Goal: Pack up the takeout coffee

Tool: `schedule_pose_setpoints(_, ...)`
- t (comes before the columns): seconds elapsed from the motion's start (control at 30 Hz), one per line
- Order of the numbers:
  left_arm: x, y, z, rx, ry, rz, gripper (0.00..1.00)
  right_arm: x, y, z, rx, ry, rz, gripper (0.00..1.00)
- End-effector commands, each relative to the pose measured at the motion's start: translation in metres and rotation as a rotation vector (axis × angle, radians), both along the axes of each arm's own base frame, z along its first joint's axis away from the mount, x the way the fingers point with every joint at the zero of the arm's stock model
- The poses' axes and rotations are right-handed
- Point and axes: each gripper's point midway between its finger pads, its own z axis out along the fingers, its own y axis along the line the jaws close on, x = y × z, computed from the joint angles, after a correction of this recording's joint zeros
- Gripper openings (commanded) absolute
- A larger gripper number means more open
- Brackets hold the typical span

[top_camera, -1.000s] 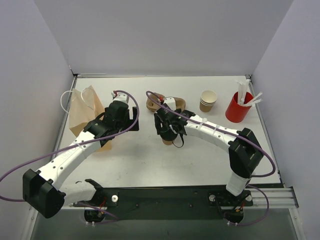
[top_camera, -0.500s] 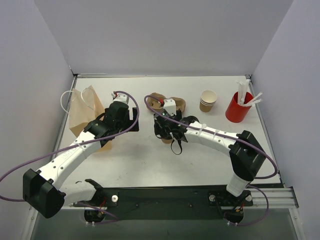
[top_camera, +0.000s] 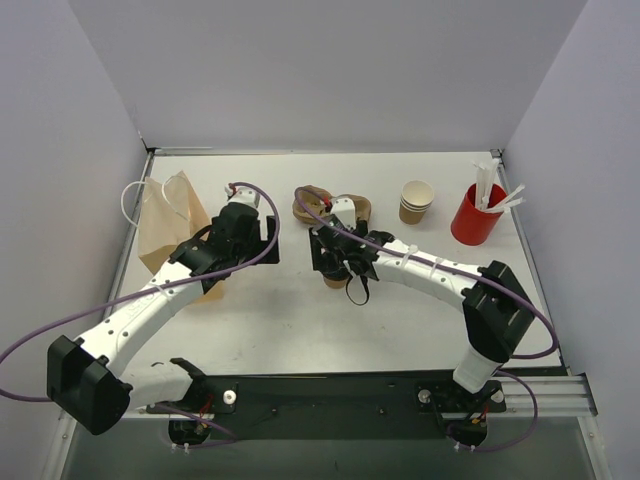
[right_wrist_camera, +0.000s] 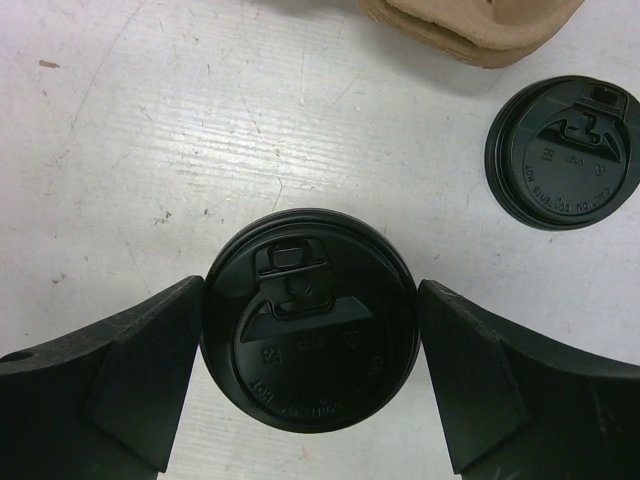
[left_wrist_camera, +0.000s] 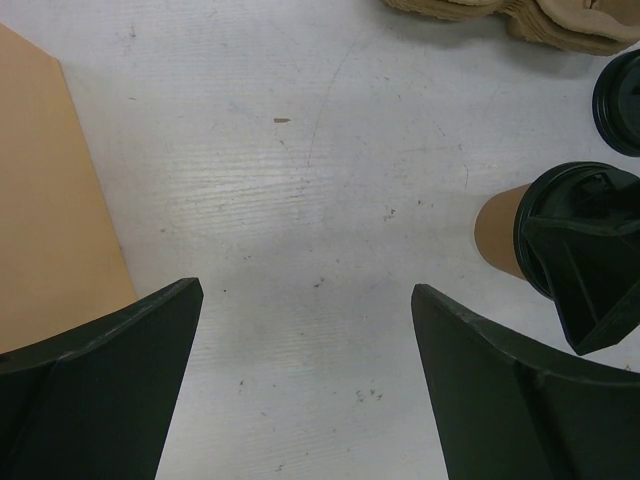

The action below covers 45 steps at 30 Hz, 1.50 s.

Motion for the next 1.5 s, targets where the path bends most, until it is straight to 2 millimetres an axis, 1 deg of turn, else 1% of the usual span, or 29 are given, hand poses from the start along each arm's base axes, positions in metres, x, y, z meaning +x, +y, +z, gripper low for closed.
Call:
schedule_pose_setpoints(0.0, 0.008, -0.010, 0.017, -0.051, -0.031, -0.010, 0.97, -0.027, -0.030, -0.020, -0.099, 0.172, 0.017, 0.80)
schedule_pose_setpoints(0.2, 0.008, -0.014, 0.017, -0.060, -0.022, -0.026, 0.97, -0.022, -0.025, -0.003, -0.001, 0.184, 0.027, 0.81)
schedule_pose_setpoints(0.4, 0.009, -0.024, 0.018, -0.089, -0.013, -0.057, 0.95, -0.019, -0.021, 0.013, 0.088, 0.194, 0.035, 0.82)
schedule_pose_setpoints(0.53, 0.009, -0.028, 0.017, -0.101, -0.002, -0.070, 0.95, -0.020, -0.017, 0.017, 0.099, 0.203, 0.055, 0.84)
schedule_pose_setpoints(0.7, 0.009, -0.033, 0.015, -0.113, 0.010, -0.088, 0.95, -0.021, -0.017, 0.018, 0.092, 0.209, 0.070, 0.88)
schedule_pose_setpoints(0.83, 0.009, -0.037, 0.014, -0.124, 0.017, -0.101, 0.95, -0.020, -0.011, 0.027, 0.112, 0.203, 0.094, 0.90)
schedule_pose_setpoints(0.97, 0.007, -0.039, 0.011, -0.131, 0.025, -0.112, 0.95, -0.017, -0.008, 0.037, 0.123, 0.190, 0.101, 0.91)
schedule_pose_setpoints(1.03, 0.007, -0.043, 0.012, -0.145, 0.025, -0.127, 0.95, -0.015, -0.013, 0.043, 0.123, 0.173, 0.079, 0.91)
schedule_pose_setpoints(1.13, 0.007, -0.048, 0.010, -0.159, 0.032, -0.147, 0.95, -0.011, -0.031, 0.050, 0.110, 0.155, 0.020, 0.90)
schedule_pose_setpoints(1.17, 0.007, -0.053, 0.009, -0.173, 0.039, -0.162, 0.94, -0.010, -0.037, 0.052, 0.113, 0.153, 0.006, 0.90)
schedule_pose_setpoints(1.2, 0.006, -0.056, 0.008, -0.185, 0.044, -0.173, 0.93, -0.012, -0.045, 0.049, 0.111, 0.159, -0.009, 0.90)
schedule_pose_setpoints(1.23, 0.005, -0.060, 0.006, -0.200, 0.054, -0.177, 0.92, -0.013, -0.050, 0.056, 0.130, 0.146, -0.019, 0.90)
schedule_pose_setpoints(1.27, 0.005, -0.067, 0.004, -0.224, 0.062, -0.198, 0.91, -0.011, -0.056, 0.057, 0.137, 0.142, -0.037, 0.89)
schedule_pose_setpoints(1.3, 0.006, -0.070, 0.003, -0.230, 0.063, -0.197, 0.91, -0.013, -0.061, 0.057, 0.134, 0.139, -0.050, 0.89)
schedule_pose_setpoints(1.33, 0.003, -0.079, 0.002, -0.258, 0.079, -0.225, 0.88, -0.014, -0.065, 0.061, 0.143, 0.127, -0.057, 0.87)
schedule_pose_setpoints(1.37, 0.003, -0.088, -0.001, -0.277, 0.089, -0.245, 0.86, -0.014, -0.069, 0.061, 0.150, 0.126, -0.074, 0.86)
schedule_pose_setpoints(1.4, 0.003, -0.094, -0.001, -0.286, 0.092, -0.255, 0.85, -0.016, -0.072, 0.057, 0.153, 0.140, -0.080, 0.85)
schedule_pose_setpoints(1.43, 0.003, -0.101, -0.001, -0.292, 0.096, -0.265, 0.82, -0.018, -0.073, 0.056, 0.159, 0.146, -0.083, 0.82)
schedule_pose_setpoints(1.47, 0.000, -0.112, -0.007, -0.287, 0.111, -0.287, 0.80, -0.018, -0.073, 0.053, 0.168, 0.153, -0.086, 0.80)
